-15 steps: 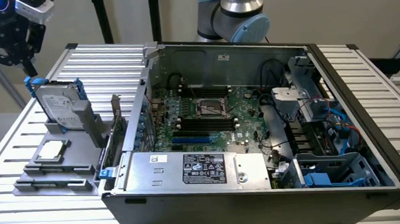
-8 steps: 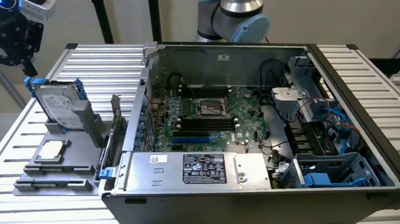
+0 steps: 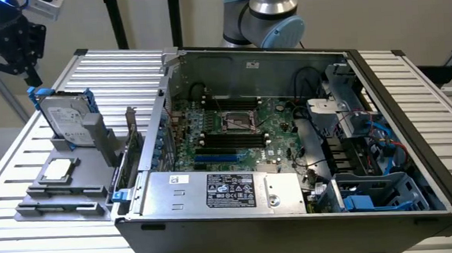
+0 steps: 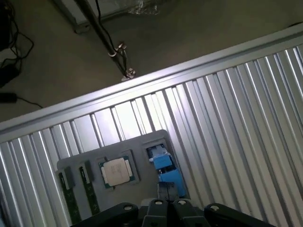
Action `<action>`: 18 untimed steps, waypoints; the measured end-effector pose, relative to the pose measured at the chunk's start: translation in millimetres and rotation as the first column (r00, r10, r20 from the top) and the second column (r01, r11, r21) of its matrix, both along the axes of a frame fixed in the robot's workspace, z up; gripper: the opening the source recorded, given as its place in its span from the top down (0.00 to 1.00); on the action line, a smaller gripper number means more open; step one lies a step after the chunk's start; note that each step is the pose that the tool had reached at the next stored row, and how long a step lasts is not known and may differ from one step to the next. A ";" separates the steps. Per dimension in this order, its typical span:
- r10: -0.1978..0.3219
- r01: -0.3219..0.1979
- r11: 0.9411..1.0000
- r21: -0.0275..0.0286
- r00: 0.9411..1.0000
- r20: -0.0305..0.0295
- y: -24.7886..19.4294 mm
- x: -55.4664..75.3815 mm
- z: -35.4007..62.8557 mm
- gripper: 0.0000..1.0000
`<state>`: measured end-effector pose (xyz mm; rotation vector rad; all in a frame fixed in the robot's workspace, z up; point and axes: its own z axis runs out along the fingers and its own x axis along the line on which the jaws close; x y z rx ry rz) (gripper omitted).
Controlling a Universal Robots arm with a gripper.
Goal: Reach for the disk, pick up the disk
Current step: 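Pick up the disk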
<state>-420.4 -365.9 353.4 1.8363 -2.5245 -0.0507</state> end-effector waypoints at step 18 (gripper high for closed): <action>0.174 -0.174 0.985 0.012 0.985 0.002 2.0 0.3 0.0 0.89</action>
